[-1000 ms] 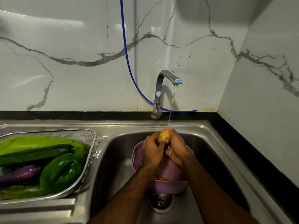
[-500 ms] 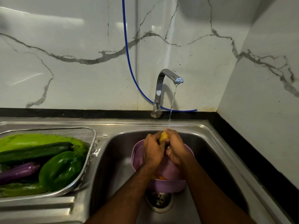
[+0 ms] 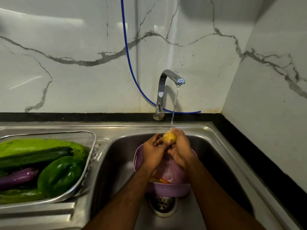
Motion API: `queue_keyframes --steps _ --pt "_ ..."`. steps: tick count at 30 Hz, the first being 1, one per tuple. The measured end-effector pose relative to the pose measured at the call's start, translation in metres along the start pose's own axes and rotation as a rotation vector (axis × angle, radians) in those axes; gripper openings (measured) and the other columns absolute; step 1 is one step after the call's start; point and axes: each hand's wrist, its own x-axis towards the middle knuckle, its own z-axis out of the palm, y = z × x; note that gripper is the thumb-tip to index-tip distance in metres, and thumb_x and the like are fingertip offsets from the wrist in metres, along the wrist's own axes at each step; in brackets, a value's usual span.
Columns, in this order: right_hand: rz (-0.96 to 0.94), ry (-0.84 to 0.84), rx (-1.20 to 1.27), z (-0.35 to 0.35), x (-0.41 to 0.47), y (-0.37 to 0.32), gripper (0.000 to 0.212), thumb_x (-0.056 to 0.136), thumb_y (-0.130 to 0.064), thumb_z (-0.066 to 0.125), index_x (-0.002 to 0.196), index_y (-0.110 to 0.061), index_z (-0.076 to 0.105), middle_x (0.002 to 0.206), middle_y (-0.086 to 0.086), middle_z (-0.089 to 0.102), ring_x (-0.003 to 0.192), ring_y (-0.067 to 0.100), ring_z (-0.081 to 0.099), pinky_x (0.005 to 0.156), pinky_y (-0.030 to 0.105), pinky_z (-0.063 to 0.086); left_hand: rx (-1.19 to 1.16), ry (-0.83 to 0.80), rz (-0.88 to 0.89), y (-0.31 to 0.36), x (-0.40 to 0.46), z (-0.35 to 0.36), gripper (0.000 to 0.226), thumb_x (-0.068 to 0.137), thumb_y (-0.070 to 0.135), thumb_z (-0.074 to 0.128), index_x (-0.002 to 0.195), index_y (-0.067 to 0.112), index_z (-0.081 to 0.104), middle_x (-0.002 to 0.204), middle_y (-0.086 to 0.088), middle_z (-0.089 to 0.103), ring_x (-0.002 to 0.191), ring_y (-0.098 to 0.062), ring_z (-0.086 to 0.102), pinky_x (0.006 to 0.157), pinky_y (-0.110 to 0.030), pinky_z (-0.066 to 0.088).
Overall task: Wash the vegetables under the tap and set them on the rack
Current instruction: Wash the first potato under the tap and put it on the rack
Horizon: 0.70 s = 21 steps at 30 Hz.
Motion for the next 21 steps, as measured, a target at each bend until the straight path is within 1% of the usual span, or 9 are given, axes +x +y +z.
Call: queue_keyframes --steps 2,5,8,11,12,15,16,18,21 --pt "-0.014 -0.014 0.051 0.001 0.002 0.001 0.019 0.103 -0.020 0.056 0.122 -0.019 0.061 0.127 0.023 0.059 0.116 0.036 0.061 0.103 0.055 0.052 -0.070 0.010 -0.072 0.002 -0.001 0.000 0.048 0.085 0.030 0.077 0.126 0.009 0.065 0.106 -0.005 0.076 0.101 -0.019 0.072 0.091 -0.037 0.059" --pt "-0.079 -0.041 -0.113 0.004 -0.001 0.003 0.020 0.105 -0.018 0.052 0.122 -0.018 0.061 0.122 0.019 0.059 0.107 0.028 0.060 0.095 0.045 0.053 -0.065 -0.027 -0.106 0.006 -0.006 0.001 0.028 0.094 0.033 0.067 0.113 0.014 0.073 0.098 -0.003 0.078 0.093 -0.016 0.074 0.078 -0.028 0.059" --pt "-0.120 -0.057 -0.316 0.004 -0.002 0.004 0.026 0.106 -0.022 0.050 0.130 -0.022 0.059 0.122 0.013 0.063 0.106 0.024 0.064 0.082 0.035 0.056 -0.192 -0.063 -0.246 0.009 -0.008 0.000 0.027 0.098 0.035 0.059 0.109 0.015 0.073 0.096 -0.008 0.077 0.094 -0.025 0.073 0.076 -0.035 0.056" --pt "-0.100 -0.072 -0.394 0.005 -0.003 0.005 0.031 0.106 -0.025 0.050 0.136 -0.027 0.056 0.121 0.009 0.064 0.106 0.027 0.067 0.077 0.037 0.060 -0.305 -0.102 -0.326 0.013 -0.007 0.001 0.030 0.100 0.036 0.057 0.111 0.011 0.071 0.092 -0.012 0.074 0.085 -0.026 0.070 0.078 -0.043 0.055" --pt "-0.093 -0.078 -0.400 0.005 -0.003 0.004 0.030 0.106 -0.026 0.051 0.136 -0.028 0.055 0.122 0.009 0.064 0.105 0.026 0.067 0.076 0.037 0.060 -0.343 -0.115 -0.330 0.013 -0.007 0.002 0.031 0.100 0.034 0.057 0.113 0.009 0.070 0.091 -0.013 0.074 0.082 -0.024 0.069 0.078 -0.042 0.055" --pt "-0.121 -0.081 -0.392 0.003 -0.005 0.001 0.023 0.108 -0.028 0.047 0.127 -0.026 0.059 0.117 0.007 0.065 0.096 0.021 0.066 0.068 0.030 0.056 -0.430 -0.141 -0.337 0.012 -0.006 0.003 0.033 0.101 0.023 0.056 0.123 0.001 0.065 0.091 -0.013 0.073 0.072 -0.016 0.069 0.067 -0.027 0.058" --pt "-0.138 -0.067 -0.385 0.003 -0.005 0.000 0.021 0.108 -0.029 0.046 0.125 -0.026 0.060 0.117 0.006 0.065 0.098 0.019 0.065 0.070 0.028 0.055 -0.456 -0.144 -0.337 0.012 -0.006 0.003 0.033 0.101 0.018 0.055 0.126 -0.001 0.063 0.097 -0.014 0.073 0.076 -0.017 0.071 0.068 -0.026 0.060" --pt "-0.169 -0.027 -0.375 0.003 -0.003 -0.001 0.020 0.109 -0.027 0.046 0.121 -0.027 0.061 0.115 0.005 0.066 0.101 0.019 0.065 0.077 0.028 0.055 -0.486 -0.155 -0.323 0.010 -0.003 0.001 0.034 0.099 0.013 0.056 0.131 0.001 0.061 0.114 -0.017 0.071 0.097 -0.023 0.072 0.080 -0.031 0.060" --pt "-0.152 0.049 -0.301 0.005 0.001 -0.004 0.018 0.106 -0.023 0.051 0.109 -0.022 0.069 0.114 0.013 0.071 0.103 0.027 0.068 0.091 0.042 0.058 -0.509 -0.184 -0.286 0.007 -0.001 0.001 0.040 0.097 0.004 0.057 0.136 0.004 0.056 0.126 -0.019 0.067 0.117 -0.032 0.065 0.098 -0.042 0.055"
